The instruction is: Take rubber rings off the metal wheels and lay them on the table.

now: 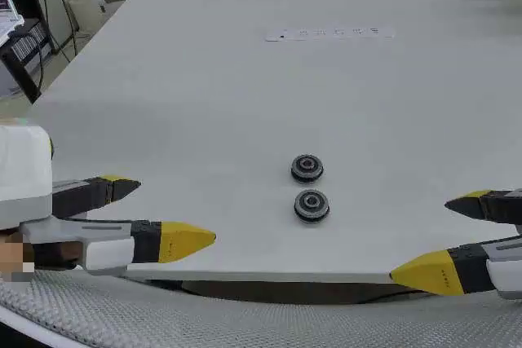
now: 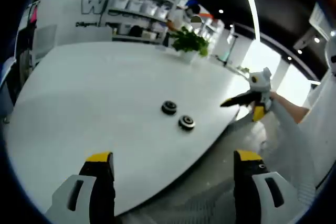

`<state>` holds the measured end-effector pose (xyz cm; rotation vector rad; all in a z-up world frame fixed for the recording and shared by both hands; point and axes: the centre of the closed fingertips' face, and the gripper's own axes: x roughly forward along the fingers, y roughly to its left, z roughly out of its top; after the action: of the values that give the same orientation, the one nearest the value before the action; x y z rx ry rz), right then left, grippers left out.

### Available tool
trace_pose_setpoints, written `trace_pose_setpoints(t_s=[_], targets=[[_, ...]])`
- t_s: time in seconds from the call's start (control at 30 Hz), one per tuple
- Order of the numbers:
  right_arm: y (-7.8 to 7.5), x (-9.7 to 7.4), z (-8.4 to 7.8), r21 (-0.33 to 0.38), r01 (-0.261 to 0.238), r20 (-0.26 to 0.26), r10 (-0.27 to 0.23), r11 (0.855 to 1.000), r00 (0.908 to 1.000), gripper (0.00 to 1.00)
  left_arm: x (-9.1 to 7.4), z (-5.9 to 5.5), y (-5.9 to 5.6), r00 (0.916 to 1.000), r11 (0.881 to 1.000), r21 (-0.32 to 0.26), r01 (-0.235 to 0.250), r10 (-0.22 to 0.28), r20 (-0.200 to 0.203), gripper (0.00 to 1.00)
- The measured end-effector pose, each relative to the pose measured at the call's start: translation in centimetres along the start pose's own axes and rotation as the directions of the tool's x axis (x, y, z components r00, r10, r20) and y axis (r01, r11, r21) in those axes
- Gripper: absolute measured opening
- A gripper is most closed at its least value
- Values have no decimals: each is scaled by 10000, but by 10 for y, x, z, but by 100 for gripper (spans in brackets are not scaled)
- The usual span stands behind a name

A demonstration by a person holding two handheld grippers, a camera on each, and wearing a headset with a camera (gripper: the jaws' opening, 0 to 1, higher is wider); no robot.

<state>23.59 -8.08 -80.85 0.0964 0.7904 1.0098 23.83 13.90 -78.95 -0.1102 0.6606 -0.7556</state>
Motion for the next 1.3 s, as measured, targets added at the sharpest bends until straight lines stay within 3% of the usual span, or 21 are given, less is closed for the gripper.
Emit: trace_pose_setpoints(t_s=[0.17, 0.33, 0.6, 0.87, 1.1, 1.17, 1.3], targets=[[-5, 1, -1, -93, 105, -55, -105, 9999, 9999, 99, 0, -1, 0, 10000, 10000, 46, -7, 7, -54, 100], [-11, 6, -7, -181, 233, -422, -240, 9996, 9988, 99, 0, 0, 2, 10000, 10000, 78, -51, 51, -43, 100], [-9, 7, -10, -384, 164, -633, -188, 9991, 9978, 99, -1, -1, 3, 9999, 9999, 48, -98, 98, -51, 100], [-9, 5, -8, -326, 250, -478, -266, 9992, 9985, 99, -2, -2, 4, 9998, 9999, -16, -163, 163, -69, 100], [-9, 4, -12, -730, 460, -845, -522, 9963, 9951, 99, -4, -2, 7, 9992, 9992, -133, -389, 389, 17, 100], [-5, 4, -12, -855, 373, -885, -449, 9956, 9951, 99, -4, -1, 7, 9994, 9985, -463, -284, 292, 163, 100], [-5, 4, -14, -1137, 463, -1057, -584, 9924, 9927, 99, -6, 0, 10, 9984, 9981, -304, -536, 541, 188, 100]])
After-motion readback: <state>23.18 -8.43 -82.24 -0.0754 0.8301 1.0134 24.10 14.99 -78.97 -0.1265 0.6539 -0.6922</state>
